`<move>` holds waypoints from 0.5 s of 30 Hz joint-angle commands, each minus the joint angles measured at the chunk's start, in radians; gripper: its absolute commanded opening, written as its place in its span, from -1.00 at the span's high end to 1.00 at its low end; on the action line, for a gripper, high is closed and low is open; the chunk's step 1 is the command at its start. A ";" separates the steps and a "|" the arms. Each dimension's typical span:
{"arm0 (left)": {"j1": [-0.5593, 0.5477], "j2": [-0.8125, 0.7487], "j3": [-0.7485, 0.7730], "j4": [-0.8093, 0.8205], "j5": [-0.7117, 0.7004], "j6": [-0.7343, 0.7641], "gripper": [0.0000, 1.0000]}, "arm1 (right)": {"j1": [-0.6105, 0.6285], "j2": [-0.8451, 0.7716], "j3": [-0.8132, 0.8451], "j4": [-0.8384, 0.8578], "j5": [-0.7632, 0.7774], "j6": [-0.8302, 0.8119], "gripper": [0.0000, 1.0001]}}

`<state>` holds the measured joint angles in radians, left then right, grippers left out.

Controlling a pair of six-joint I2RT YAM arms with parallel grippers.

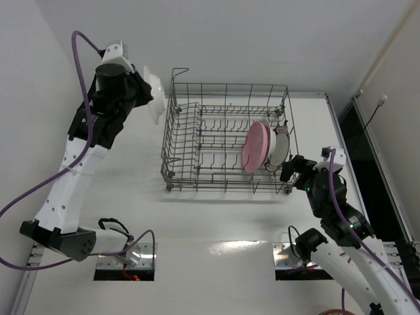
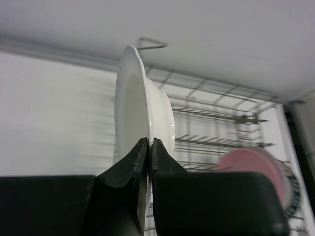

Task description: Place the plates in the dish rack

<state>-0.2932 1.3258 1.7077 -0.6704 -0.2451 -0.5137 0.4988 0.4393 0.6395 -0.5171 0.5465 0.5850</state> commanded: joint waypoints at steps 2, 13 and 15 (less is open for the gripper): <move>-0.157 -0.005 0.076 0.234 0.134 -0.026 1.00 | -0.006 0.006 0.008 0.034 0.010 0.018 -1.00; -0.503 0.217 0.089 0.377 0.050 -0.071 1.00 | -0.006 0.026 0.008 0.043 0.001 0.018 -1.00; -0.523 0.274 0.113 0.377 0.050 -0.080 1.00 | -0.006 0.026 -0.001 0.043 0.001 0.018 -1.00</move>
<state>-0.7910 1.5822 1.7588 -0.4450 -0.1688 -0.5640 0.4988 0.4587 0.6395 -0.5163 0.5465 0.5877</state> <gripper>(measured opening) 0.021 1.001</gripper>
